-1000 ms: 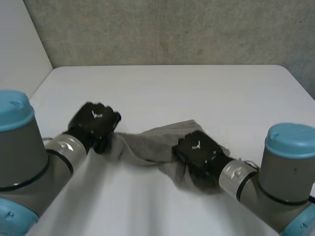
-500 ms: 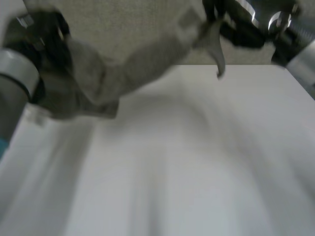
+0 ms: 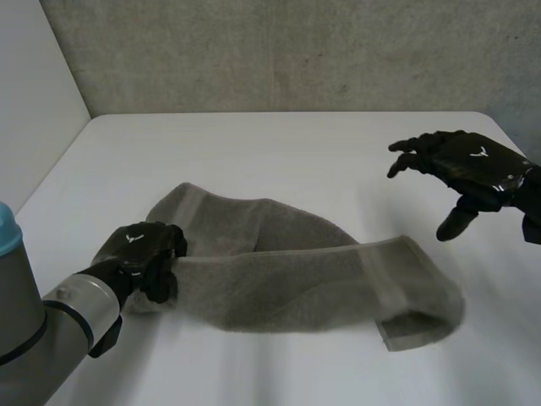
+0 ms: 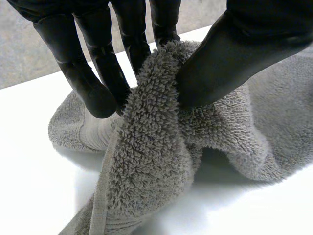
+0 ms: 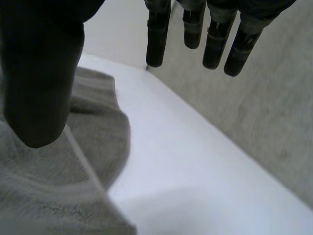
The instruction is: Fold the towel.
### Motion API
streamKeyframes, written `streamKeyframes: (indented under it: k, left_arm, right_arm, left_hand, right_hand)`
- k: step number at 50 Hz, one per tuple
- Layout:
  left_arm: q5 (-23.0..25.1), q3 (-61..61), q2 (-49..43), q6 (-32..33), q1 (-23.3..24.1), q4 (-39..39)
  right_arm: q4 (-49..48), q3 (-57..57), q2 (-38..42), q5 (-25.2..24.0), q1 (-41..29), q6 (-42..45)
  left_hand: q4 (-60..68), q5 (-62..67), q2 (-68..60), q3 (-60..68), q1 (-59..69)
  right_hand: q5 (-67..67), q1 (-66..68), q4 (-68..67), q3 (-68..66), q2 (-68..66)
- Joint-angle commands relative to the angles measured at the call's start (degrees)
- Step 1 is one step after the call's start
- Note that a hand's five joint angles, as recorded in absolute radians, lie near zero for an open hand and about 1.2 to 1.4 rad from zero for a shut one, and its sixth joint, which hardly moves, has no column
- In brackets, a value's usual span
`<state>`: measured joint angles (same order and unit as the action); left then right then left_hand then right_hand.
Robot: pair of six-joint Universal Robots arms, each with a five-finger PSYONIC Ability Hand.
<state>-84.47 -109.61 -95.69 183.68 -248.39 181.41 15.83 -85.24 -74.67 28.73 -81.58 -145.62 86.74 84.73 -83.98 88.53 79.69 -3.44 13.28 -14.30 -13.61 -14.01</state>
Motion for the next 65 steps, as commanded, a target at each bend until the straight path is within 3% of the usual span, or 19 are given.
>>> streamKeyframes:
  k: [1, 5, 10, 21, 39, 42, 44, 45, 46, 47, 49, 54, 57, 59, 60, 62, 63, 64, 65]
  left_arm:
    - [0.01, -1.39, 1.91, 2.03, 0.54, 0.26]
    - [0.01, -2.27, 2.87, 2.21, 1.15, 0.7]
    - [0.01, -3.41, 4.72, 2.21, 1.41, 2.01]
    - [0.18, -4.11, 5.51, 4.05, 1.24, 4.92]
    - [0.18, -4.03, 7.8, 6.87, 0.98, 8.87]
    - [0.18, -4.03, 8.77, 6.87, 0.71, 10.11]
    - [0.18, -3.77, 8.85, 6.95, 0.62, 11.15]
    - [0.18, -3.76, 8.85, 6.95, 0.62, 11.16]
    - [0.01, -3.5, 8.85, 6.95, 0.54, 11.59]
    - [0.01, -3.5, 8.85, 6.95, 0.54, 11.6]
    - [0.01, -2.45, 8.77, 7.04, 0.01, 12.21]
    - [0.01, 2.56, 7.27, 6.87, -1.4, 13.88]
    - [0.01, 9.68, 3.93, 7.04, -1.31, 15.29]
    - [-0.61, 20.52, -0.44, 6.96, -1.22, 15.73]
    - [-0.61, 20.58, -0.46, 6.95, -1.22, 15.73]
    - [-0.7, 27.44, -3.1, 6.78, -1.4, 15.82]
    - [-0.96, 34.4, -5.62, 6.34, -1.4, 16.17]
    - [-1.83, 40.99, -7.56, 5.9, -1.4, 17.47]
    - [-1.84, 41.06, -7.58, 5.9, -1.4, 17.49]
  right_arm:
    - [12.47, 6.92, 2.16, 12.9, -3.04, -2.45]
    - [11.34, 9.56, 4.61, 18.1, -7.97, -12.55]
    - [9.23, 10.53, 7.43, 22.67, -10.96, -18.63]
    - [0.62, 10.53, 14.81, 35.95, -21.59, -20.13]
    - [-5.63, 14.58, 25.37, 40.53, -34.0, -22.25]
    - [-5.46, 17.04, 27.12, 41.76, -34.96, -22.25]
    - [-5.19, 19.22, 28.17, 42.46, -35.05, -22.07]
    - [-5.19, 19.23, 28.18, 42.46, -35.05, -22.07]
    - [-5.11, 20.19, 28.44, 42.46, -35.14, -22.16]
    - [-5.1, 20.2, 28.44, 42.46, -35.14, -22.16]
    - [-4.58, 22.04, 28.44, 41.85, -35.23, -22.25]
    - [-2.91, 27.14, 28.0, 41.41, -35.05, -21.72]
    - [-1.06, 34.97, 27.56, 40.88, -34.79, -21.72]
    - [-1.06, 48.69, 26.34, 41.49, -34.26, -21.46]
    - [-1.06, 48.76, 26.33, 41.49, -34.26, -21.46]
    - [-7.52, 60.4, 24.76, 42.98, -33.91, -21.98]
    - [-7.57, 60.45, 24.75, 42.99, -33.91, -21.98]
    - [-13.74, 61.5, 23.45, 44.47, -33.91, -22.25]
    - [-13.81, 61.51, 23.43, 44.48, -33.91, -22.25]
  left_hand:
    - [-6.74, -14.73, 3.98, -8.53, 0.31]
    - [-6.74, -14.73, 3.98, -8.53, 0.31]
    - [-6.74, -14.73, 3.98, -8.53, 0.31]
    - [-6.74, -14.73, 3.98, -8.53, 0.31]
    - [-6.74, -14.73, 3.98, -8.53, 0.31]
    - [-6.74, -14.73, 3.98, -8.53, 0.31]
    - [-6.74, -14.73, 3.98, -8.53, 0.31]
    - [-6.74, -14.73, 3.98, -8.53, 0.31]
    - [-6.74, -14.73, 3.98, -8.53, 0.31]
    - [-6.74, -14.73, 3.98, -8.53, 0.31]
    - [-6.74, -14.73, 3.98, -8.53, 0.31]
    - [-6.74, -14.73, 3.98, -8.53, 0.31]
    - [-6.74, -14.73, 3.98, -8.53, 0.31]
    - [-6.74, -14.73, 3.98, -8.53, 0.31]
    - [-6.74, -14.73, 3.98, -8.53, 0.31]
    - [-6.74, -14.73, 3.98, -8.53, 0.31]
    - [-6.74, -14.73, 3.98, -8.53, 0.31]
    - [-6.74, -14.73, 3.98, -8.53, 0.31]
    - [-6.74, -14.73, 3.98, -8.53, 0.31]
  right_hand:
    - [3.44, -3.28, 4.3, 3.61, 4.01]
    - [3.44, -3.28, 4.3, 3.61, 4.01]
    - [3.44, -3.28, 4.3, 3.61, 4.01]
    - [3.44, -3.28, 4.3, 3.61, 4.01]
    - [3.02, -2.86, 3.88, 3.18, 3.59]
    - [-2.2, 2.36, -1.33, -2.03, -1.63]
    - [-19.58, 19.75, -18.72, -19.42, -19.01]
    - [-19.69, 19.85, -18.83, -19.52, -19.12]
    - [-37.51, 37.67, -36.65, -37.34, -36.94]
    - [-37.69, 37.85, -36.83, -37.52, -37.12]
    - [-66.43, 66.6, -65.57, -66.27, -65.86]
    - [-66.56, 66.72, -65.7, -66.39, -65.99]
    - [-66.56, 66.72, -65.7, -66.39, -65.99]
    - [-66.56, 66.72, -65.7, -66.39, -65.99]
    - [-66.56, 66.72, -65.7, -66.39, -65.99]
    - [-66.56, 66.72, -65.7, -66.39, -65.99]
    - [-66.56, 66.72, -65.7, -66.39, -65.99]
    - [-66.56, 66.72, -65.7, -66.39, -65.99]
    - [-66.56, 66.72, -65.7, -66.39, -65.99]
